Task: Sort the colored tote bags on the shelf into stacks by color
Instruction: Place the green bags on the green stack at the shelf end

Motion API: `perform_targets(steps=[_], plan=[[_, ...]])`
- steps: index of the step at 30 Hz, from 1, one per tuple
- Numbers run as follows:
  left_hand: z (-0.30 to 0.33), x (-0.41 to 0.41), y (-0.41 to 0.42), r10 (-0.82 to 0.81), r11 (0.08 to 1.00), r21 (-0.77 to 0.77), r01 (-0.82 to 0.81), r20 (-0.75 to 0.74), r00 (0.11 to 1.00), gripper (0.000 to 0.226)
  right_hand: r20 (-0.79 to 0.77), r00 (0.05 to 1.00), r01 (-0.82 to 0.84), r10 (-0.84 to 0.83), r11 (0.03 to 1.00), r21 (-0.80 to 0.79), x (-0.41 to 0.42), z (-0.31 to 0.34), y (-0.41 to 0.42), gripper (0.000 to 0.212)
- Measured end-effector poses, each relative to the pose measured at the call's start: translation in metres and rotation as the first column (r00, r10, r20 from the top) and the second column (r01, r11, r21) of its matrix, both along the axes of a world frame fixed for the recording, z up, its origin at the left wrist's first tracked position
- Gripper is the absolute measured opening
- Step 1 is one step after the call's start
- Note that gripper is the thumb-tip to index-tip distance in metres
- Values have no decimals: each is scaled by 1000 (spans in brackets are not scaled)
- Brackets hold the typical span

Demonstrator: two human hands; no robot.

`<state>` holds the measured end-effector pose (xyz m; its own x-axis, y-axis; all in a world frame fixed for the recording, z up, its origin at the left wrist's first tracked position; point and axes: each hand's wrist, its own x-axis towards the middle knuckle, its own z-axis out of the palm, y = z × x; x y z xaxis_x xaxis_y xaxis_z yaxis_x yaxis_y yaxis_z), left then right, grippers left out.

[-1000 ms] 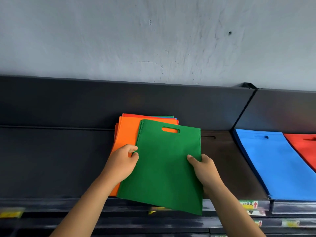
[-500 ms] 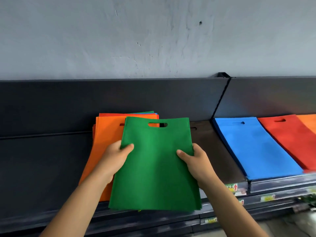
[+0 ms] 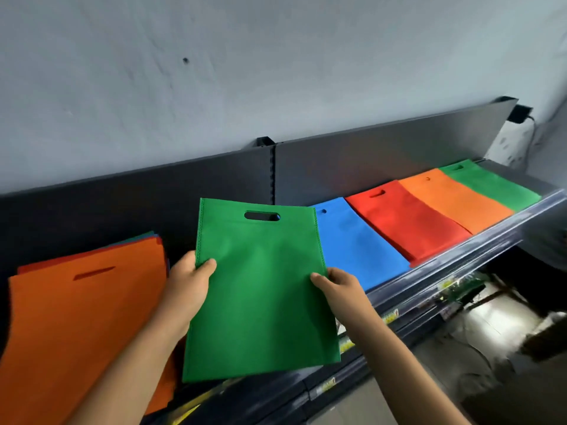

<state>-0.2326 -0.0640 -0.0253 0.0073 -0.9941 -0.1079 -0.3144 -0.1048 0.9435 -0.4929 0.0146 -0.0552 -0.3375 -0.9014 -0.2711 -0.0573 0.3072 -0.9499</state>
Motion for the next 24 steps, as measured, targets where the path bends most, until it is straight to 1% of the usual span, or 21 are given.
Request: perform_targets(steps=[3,5,8,12,18,20,24], plan=[[3,-66,1,-65,998,14,65,-3,998,15,-45,995,93,-92,996,10,-61,-3,19,22],[6,-112,6,-116,993,17,116,-18,993,17,-72,986,153,-152,988,9,-102,-3,30,23],[8,-186,11,-193,981,24,194,-38,980,19,-44,969,245,-244,969,17,-169,0,54,21],[9,-283,21,-298,954,14,299,-50,953,19,-58,942,332,-330,943,22,-253,3,89,20],[9,-414,41,-338,941,-8,339,-87,937,17,-81,903,424,-421,905,20,-359,15,134,23],[8,-451,48,-346,938,-33,344,-102,933,13,-90,885,460,-456,888,22,-388,19,148,22],[4,-517,57,-358,934,-57,353,-150,922,15,-112,846,527,-521,850,30,-441,21,176,21]])
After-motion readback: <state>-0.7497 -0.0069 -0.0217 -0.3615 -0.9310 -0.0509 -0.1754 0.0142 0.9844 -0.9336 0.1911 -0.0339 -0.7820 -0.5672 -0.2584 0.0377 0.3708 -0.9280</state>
